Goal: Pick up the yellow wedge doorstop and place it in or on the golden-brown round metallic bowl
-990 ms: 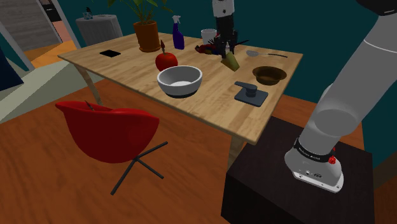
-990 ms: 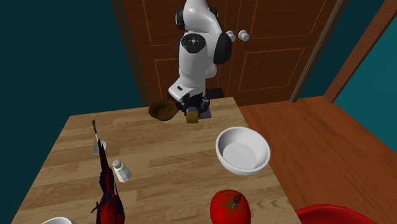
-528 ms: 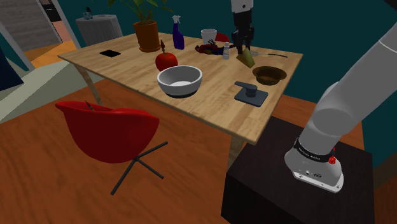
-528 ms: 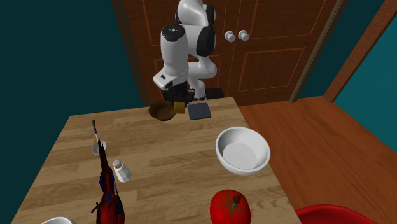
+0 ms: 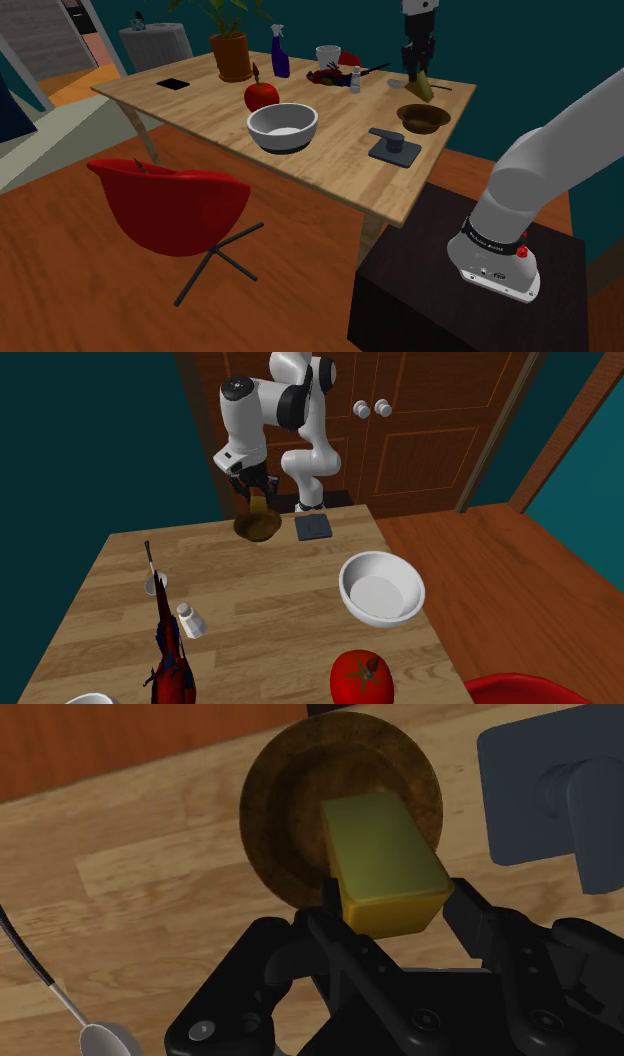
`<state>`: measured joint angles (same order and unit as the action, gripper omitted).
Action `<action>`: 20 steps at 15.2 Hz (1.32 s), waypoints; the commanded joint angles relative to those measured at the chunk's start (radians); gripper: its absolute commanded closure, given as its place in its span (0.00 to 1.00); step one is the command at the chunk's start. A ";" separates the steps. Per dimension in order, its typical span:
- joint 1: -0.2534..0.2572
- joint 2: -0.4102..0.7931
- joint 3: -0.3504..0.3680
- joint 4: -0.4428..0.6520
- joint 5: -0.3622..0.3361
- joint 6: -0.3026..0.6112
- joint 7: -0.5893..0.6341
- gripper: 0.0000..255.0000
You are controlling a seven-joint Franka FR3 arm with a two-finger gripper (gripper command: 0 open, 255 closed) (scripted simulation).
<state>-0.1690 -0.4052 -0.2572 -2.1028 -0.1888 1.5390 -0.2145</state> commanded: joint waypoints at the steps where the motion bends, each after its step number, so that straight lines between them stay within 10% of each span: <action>1: -0.020 -0.029 -0.029 -0.014 -0.026 -0.008 -0.044 1.00; 20: -0.027 -0.020 -0.053 -0.226 -0.042 0.213 -0.023 1.00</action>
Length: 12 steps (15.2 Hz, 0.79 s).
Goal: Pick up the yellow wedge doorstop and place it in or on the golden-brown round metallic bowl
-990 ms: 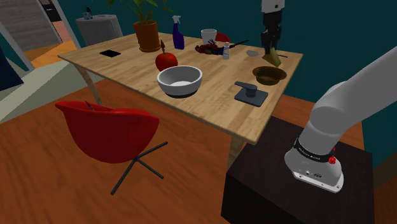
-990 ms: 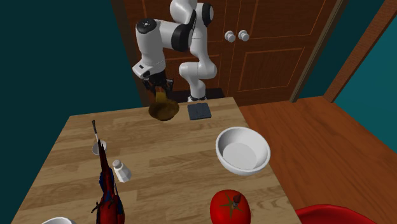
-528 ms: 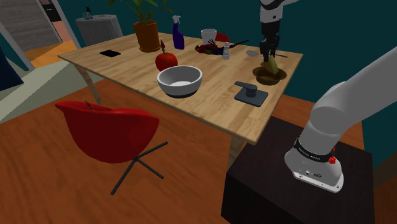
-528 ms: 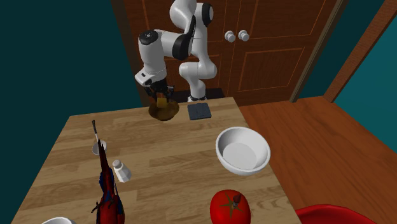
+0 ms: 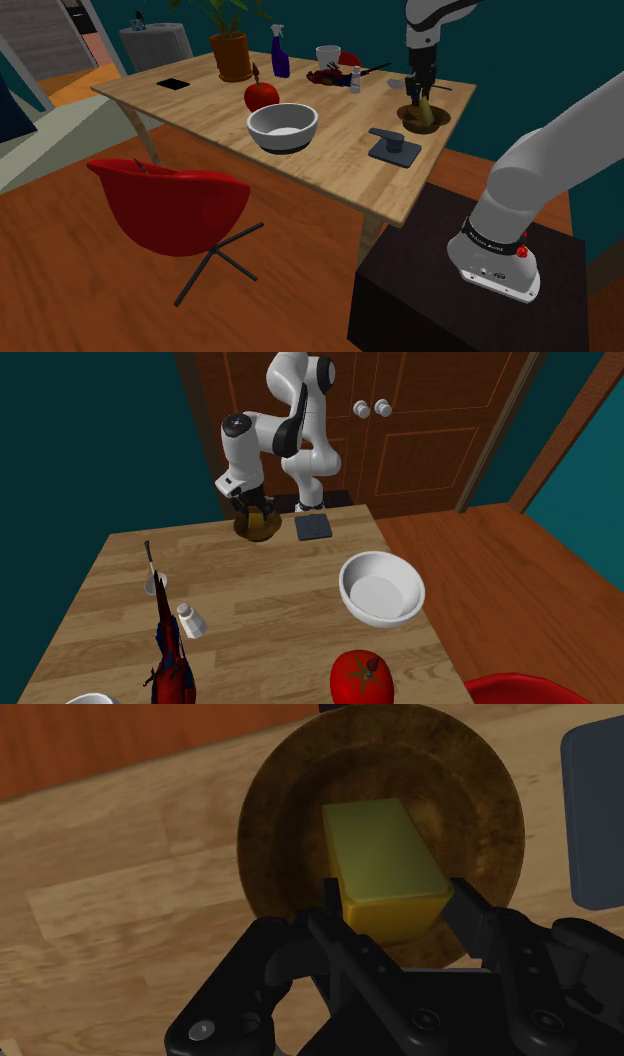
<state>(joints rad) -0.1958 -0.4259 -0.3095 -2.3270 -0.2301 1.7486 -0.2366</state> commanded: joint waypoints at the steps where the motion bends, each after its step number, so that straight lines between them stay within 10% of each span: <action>1: 0.000 0.001 -0.001 -0.002 -0.001 0.004 -0.001 1.00; 5: 0.000 0.001 -0.001 -0.002 -0.001 0.004 -0.001 1.00; 6: 0.000 0.001 -0.001 -0.002 -0.001 0.004 -0.001 0.00; 12: 0.002 0.002 0.004 0.032 0.004 -0.029 -0.002 0.00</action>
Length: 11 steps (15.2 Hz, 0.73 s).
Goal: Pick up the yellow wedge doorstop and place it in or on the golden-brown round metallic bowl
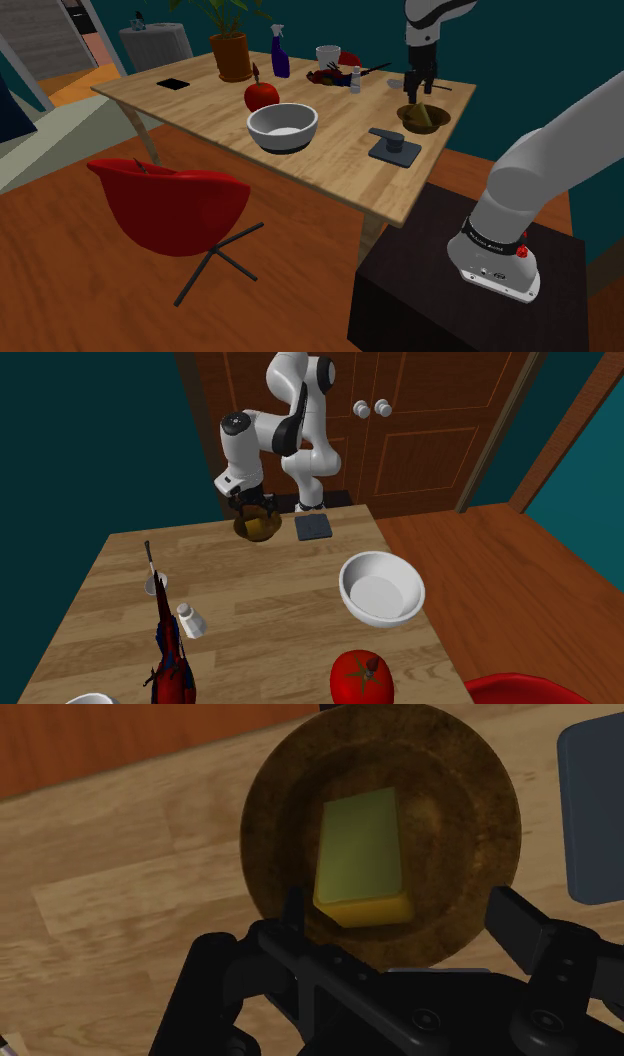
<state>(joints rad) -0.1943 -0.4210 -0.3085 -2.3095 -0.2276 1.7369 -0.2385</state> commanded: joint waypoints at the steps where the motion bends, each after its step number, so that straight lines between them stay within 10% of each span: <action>1: 0.004 0.000 0.008 0.049 0.006 -0.050 -0.002 0.00; 11: 0.009 0.009 0.015 0.115 0.014 -0.107 -0.005 0.00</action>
